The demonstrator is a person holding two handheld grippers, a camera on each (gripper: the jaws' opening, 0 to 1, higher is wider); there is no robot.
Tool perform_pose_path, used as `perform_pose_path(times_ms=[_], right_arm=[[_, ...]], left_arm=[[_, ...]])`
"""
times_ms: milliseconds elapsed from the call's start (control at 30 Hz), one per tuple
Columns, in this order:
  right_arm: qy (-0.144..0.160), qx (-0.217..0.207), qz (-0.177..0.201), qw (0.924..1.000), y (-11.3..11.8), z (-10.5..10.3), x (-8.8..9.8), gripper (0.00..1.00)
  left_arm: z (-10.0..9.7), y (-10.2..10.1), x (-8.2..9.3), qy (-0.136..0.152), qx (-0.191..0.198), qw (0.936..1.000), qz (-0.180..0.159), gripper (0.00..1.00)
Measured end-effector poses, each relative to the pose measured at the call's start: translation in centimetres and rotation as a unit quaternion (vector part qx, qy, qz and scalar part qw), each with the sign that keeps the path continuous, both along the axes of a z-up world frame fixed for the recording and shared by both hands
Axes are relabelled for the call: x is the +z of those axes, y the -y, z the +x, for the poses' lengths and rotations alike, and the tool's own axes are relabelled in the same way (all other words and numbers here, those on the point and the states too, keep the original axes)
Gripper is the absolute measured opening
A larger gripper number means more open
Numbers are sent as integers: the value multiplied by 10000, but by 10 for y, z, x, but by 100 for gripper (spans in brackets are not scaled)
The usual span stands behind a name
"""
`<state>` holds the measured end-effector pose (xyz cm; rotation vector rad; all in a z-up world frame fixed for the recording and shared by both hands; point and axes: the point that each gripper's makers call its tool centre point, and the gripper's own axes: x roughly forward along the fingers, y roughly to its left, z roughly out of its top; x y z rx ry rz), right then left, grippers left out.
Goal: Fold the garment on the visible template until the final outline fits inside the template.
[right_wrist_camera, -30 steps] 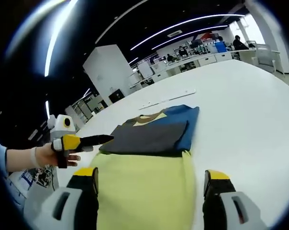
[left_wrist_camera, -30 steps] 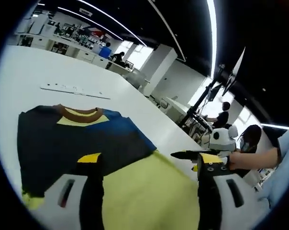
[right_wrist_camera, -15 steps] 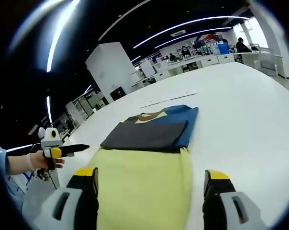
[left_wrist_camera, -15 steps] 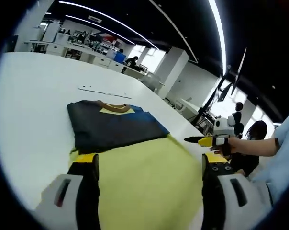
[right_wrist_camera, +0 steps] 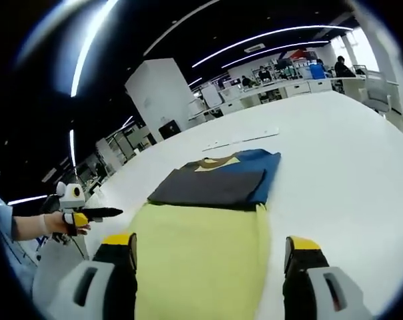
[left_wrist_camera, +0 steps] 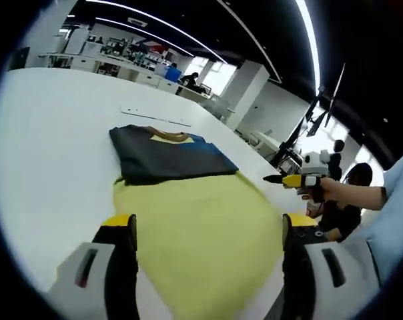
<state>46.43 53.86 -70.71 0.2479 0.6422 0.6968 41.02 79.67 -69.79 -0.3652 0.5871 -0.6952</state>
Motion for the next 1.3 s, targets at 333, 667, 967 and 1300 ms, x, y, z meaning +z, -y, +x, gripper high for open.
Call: perform_pose_path(times_ms=[333,667,967,1300], right_arm=[[-147,-43,-121,9998,23,-23,-11,91],[-216,278,-338,9988,28,-39,-17,91],[-406,1154,-1018,9873,42,-78,-33,82],[-522,1506,-1521,9754,57,-101,-48,67]], left_arm=[[-42,-9,-23,-396,-191,9986,305,83],[-66,-15,-35,-681,-614,9937,646,80],[-90,-22,-41,-1073,-885,9879,682,72],[-102,-23,-47,-1333,-944,9846,627,53]])
